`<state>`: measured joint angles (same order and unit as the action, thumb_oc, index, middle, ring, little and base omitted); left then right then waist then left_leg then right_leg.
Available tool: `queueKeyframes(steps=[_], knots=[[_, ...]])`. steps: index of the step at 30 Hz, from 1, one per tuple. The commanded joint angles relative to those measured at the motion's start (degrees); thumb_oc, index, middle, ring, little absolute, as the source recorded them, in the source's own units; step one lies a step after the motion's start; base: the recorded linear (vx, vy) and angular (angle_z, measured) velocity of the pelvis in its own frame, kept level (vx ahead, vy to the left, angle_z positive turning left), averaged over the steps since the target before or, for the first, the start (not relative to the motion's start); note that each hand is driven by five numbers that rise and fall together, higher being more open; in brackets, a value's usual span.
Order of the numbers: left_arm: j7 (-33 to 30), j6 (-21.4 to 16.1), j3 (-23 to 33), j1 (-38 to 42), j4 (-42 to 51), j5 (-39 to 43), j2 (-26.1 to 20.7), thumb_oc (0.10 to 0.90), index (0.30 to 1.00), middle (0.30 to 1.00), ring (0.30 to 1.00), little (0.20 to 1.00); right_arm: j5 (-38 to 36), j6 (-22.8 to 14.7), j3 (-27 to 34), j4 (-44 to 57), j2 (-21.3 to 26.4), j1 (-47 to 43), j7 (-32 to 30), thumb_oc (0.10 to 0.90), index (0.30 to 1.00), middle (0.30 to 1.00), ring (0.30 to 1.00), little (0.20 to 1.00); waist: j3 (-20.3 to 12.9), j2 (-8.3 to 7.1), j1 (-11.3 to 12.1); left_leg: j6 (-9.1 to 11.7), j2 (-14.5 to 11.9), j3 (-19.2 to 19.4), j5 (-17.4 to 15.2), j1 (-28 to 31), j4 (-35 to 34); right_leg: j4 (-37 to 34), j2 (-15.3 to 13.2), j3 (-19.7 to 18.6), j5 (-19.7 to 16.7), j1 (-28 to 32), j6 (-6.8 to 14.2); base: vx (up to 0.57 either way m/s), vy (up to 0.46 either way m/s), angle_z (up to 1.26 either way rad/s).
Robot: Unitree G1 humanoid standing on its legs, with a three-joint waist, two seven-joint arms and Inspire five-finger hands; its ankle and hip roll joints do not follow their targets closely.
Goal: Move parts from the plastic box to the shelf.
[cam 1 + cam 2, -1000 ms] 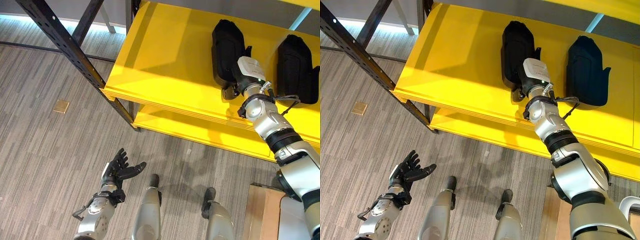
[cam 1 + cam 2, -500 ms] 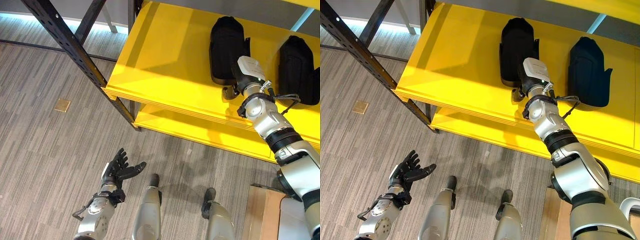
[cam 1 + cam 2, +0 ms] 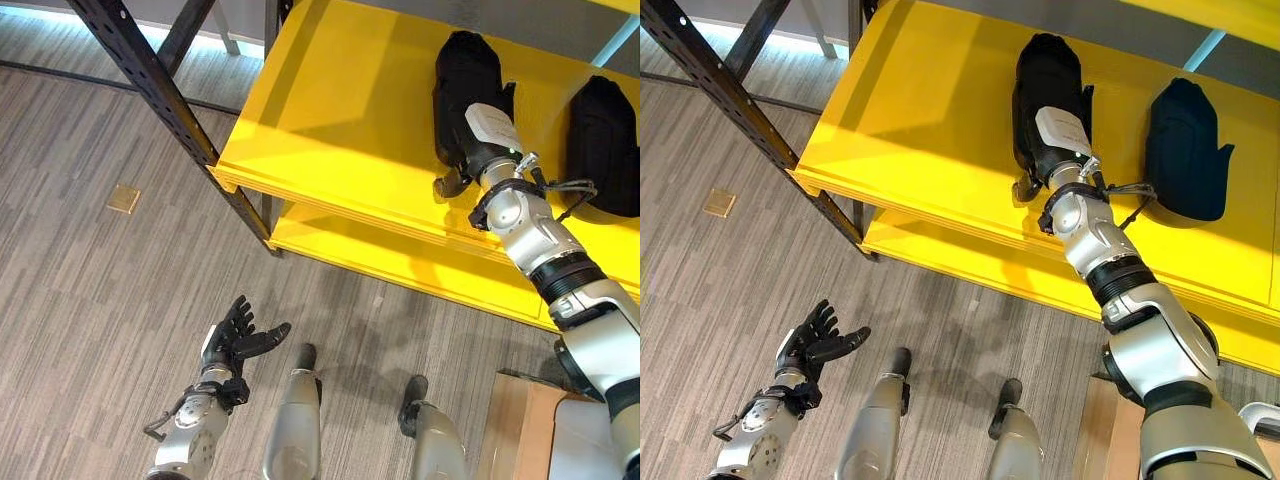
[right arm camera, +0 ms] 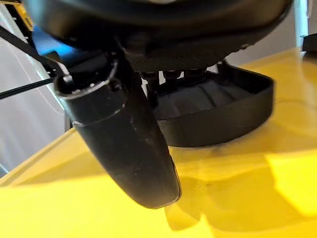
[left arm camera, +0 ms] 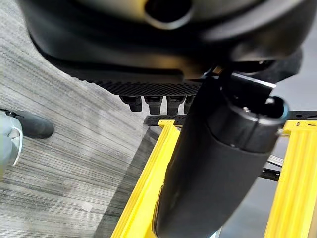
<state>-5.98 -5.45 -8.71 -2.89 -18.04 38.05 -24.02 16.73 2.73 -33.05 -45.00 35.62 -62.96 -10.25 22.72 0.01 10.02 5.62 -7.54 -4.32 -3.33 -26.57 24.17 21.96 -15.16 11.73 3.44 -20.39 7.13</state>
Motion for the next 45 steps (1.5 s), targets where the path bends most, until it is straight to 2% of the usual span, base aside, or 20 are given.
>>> queueKeyframes(steps=[1,17,32,45], knots=[[-0.4,-5.2,1.7,-0.4,4.1,1.2,-5.6,0.900,1.000,1.000,1.000,1.000,-2.0,-3.1,0.2,4.4,0.2,-6.2,-1.7,0.900,1.000,1.000,1.000,1.000,-2.7,-2.53,1.1,0.3,-3.0,-2.9,-1.3,-1.9,0.9,-1.3,-3.3,-1.2,1.0,7.1,1.8,-0.01,0.014,0.04],[-0.9,-4.9,2.4,-0.7,4.8,0.9,-5.4,0.900,1.000,1.000,1.000,1.000,-3.1,-2.9,1.5,4.4,-2.8,-1.9,-0.7,0.900,1.000,1.000,1.000,1.000,-1.8,-2.47,1.2,-0.1,-2.7,-2.7,-2.1,-2.4,2.6,-0.9,-3.5,-1.5,1.1,7.1,1.8,0.00,0.000,0.00],[-1.8,-4.6,2.3,-0.4,4.4,-0.7,-4.8,0.900,1.000,1.000,1.000,1.000,-6.1,-2.8,5.4,3.7,-7.6,6.0,-1.2,0.900,1.000,1.000,1.000,1.000,-1.9,-1.82,0.1,-0.8,-2.7,-2.1,-4.1,-1.9,5.2,-0.9,-3.7,-2.5,1.1,7.9,2.1,0.00,0.004,-0.01],[-2.2,-4.6,2.8,-0.8,4.2,-1.0,-4.8,0.900,1.000,1.000,1.000,1.000,-8.2,-3.1,6.5,4.5,-9.3,6.6,-1.8,0.900,1.000,1.000,1.000,1.000,-2.3,-1.79,0.0,-1.2,-2.4,-1.8,-4.9,-2.0,6.1,-1.6,-3.8,-2.6,0.6,8.4,2.4,0.00,0.001,0.00]])
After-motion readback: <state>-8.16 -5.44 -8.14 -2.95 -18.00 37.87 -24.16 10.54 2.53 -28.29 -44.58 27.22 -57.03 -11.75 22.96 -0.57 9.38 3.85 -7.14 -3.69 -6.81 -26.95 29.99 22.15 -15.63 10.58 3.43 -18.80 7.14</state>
